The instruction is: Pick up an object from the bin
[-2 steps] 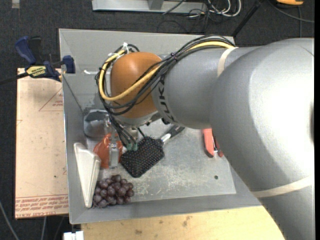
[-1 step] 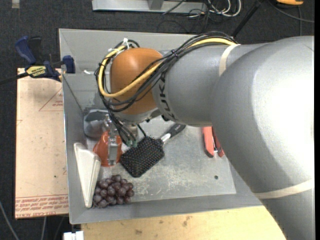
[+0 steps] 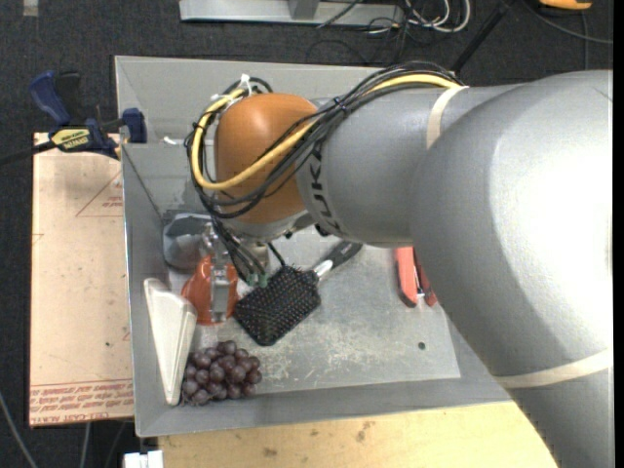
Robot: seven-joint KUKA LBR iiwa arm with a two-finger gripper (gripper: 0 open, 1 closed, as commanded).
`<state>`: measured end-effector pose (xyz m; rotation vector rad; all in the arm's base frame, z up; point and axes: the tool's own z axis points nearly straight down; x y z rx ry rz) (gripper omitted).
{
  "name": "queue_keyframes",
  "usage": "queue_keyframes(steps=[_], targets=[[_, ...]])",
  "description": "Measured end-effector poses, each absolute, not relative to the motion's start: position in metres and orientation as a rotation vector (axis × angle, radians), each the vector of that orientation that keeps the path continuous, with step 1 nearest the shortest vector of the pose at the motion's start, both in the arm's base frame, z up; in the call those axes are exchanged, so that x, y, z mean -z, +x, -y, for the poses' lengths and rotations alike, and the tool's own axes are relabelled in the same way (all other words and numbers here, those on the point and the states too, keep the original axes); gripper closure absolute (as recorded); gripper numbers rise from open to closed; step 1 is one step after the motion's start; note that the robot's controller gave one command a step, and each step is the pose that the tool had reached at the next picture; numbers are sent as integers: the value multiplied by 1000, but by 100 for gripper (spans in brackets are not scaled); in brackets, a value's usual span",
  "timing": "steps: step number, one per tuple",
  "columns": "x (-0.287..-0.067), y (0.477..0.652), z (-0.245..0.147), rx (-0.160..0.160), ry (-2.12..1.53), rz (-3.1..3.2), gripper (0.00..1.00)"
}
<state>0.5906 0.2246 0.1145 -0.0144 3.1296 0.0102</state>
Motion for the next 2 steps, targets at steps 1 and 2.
queue_keyframes(steps=[1, 2], targets=[[-145, 583, -217, 0, -62, -3143, 100], [-139, 558, -210, -7, -200, -3118, 100]])
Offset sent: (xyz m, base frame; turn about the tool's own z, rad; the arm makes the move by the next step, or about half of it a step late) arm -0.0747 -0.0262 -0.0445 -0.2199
